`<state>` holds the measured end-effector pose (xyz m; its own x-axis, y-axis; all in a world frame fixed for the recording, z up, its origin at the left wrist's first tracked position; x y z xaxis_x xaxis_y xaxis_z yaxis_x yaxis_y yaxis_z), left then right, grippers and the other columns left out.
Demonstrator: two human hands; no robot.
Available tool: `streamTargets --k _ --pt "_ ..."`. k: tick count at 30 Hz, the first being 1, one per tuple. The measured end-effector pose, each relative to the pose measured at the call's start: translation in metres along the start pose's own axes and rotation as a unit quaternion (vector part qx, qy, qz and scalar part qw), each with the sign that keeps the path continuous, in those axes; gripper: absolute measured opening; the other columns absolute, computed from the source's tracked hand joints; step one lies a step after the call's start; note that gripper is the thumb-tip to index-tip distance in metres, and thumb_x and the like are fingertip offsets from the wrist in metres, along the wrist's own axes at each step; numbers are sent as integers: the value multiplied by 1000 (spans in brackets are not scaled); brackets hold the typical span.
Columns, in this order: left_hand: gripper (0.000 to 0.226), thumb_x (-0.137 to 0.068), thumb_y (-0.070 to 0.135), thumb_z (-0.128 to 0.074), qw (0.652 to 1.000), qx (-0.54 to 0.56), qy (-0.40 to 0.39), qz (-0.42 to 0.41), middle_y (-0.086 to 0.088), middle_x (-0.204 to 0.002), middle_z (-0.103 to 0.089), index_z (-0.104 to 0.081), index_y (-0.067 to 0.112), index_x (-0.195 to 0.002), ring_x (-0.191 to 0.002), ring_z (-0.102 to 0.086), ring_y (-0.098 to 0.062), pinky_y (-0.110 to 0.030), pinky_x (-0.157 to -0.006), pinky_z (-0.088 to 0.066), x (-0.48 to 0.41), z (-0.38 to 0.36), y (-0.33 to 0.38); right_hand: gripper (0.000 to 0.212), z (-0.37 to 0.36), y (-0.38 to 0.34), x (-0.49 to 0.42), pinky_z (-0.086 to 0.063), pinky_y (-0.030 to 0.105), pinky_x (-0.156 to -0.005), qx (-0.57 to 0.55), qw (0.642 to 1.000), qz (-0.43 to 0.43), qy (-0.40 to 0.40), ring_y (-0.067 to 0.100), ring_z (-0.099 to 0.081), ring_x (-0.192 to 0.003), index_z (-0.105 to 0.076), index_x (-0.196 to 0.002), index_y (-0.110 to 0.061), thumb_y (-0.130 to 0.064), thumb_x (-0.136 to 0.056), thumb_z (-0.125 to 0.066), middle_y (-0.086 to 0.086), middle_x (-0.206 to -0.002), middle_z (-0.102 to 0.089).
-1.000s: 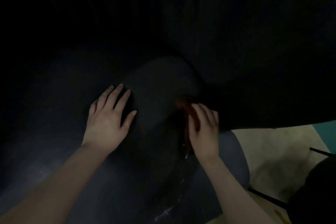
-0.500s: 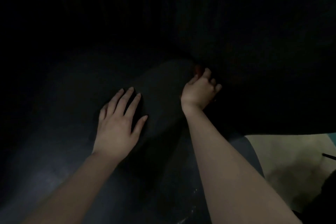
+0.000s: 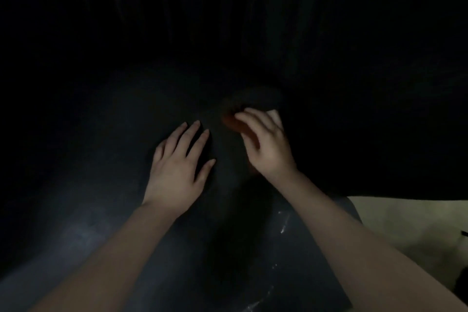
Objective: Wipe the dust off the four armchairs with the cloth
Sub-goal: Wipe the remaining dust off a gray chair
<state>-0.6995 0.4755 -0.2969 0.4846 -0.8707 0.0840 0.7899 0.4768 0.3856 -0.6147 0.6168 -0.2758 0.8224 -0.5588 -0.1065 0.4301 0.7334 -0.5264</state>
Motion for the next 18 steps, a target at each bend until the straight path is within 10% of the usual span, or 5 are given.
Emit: streamTargets --k 9,18 --pt "61 -96 45 -36 1000 -1 13 -3 -8 -155 -37 -44 12 -146 -143 -29 -27 -49 -110 -32 18 5 9 37 44 82 55 -37 44 -103 20 976 -193 94 37 -54 -113 -61 -127 -12 -23 -94 -47 12 -126 -62" --pt "58 -97 43 -38 1000 -15 -2 -10 -6 -156 -37 -46 13 -146 -145 -29 -25 -43 -111 -28 75 -3 26 40 6 -2 111 -48 54 -89 45 999 6 -28 30 -51 -112 -59 -129 -21 -16 -90 -52 0 -137 -55"
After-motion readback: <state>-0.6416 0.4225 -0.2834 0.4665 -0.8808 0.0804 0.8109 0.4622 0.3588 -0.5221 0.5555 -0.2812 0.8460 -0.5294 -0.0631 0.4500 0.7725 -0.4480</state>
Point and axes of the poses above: each hand's wrist, its own x-axis away from the middle knuckle, its own z-axis out of the back of the hand, y = z × x, the point moved 10 cm from there along -x, towards the middle knuckle
